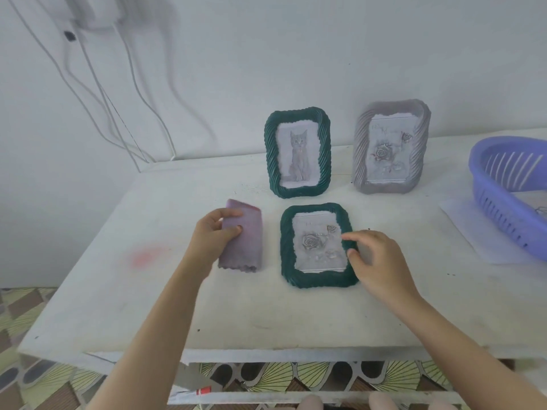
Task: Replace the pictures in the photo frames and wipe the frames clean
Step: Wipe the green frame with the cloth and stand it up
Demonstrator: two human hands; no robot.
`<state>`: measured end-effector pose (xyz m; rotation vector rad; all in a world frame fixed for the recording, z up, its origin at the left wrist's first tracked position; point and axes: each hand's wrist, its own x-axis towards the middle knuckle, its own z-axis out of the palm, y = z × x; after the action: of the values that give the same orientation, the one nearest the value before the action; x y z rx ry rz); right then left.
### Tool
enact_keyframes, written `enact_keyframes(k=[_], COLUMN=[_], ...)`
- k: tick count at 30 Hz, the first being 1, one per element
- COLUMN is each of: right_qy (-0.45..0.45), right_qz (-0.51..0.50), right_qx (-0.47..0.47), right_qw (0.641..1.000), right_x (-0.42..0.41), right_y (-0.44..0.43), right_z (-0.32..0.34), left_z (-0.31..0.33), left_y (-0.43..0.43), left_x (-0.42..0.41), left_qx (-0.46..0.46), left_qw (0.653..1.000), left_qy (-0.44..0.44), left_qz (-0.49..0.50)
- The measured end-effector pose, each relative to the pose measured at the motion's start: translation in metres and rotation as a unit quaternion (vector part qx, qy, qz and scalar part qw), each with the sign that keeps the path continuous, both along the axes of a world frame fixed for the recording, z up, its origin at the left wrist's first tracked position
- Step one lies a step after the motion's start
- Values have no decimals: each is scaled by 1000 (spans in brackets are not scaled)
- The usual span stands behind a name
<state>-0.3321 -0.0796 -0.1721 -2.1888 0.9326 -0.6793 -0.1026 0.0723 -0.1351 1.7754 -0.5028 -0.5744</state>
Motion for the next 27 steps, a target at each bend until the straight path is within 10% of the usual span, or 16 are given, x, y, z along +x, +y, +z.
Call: enact_keyframes(k=[6, 11, 15, 27], right_qy=[25, 29, 22, -159], right_qz=[-36, -52, -54, 1], right_qx=[-51, -21, 15, 389], right_qw=[998, 998, 998, 908], right_x=[-5, -2, 1, 8], right_y=[1, 3, 4, -11], right_z=[-7, -3, 1, 18], left_z=[-8, -18, -27, -35], left_y=[6, -7, -16, -11], left_x=[7, -26, -63, -71], left_qx=[325, 192, 228, 78], left_qw=[913, 866, 882, 964], left_qy=[-242, -460, -357, -179], left_qz=[48, -29, -208, -180])
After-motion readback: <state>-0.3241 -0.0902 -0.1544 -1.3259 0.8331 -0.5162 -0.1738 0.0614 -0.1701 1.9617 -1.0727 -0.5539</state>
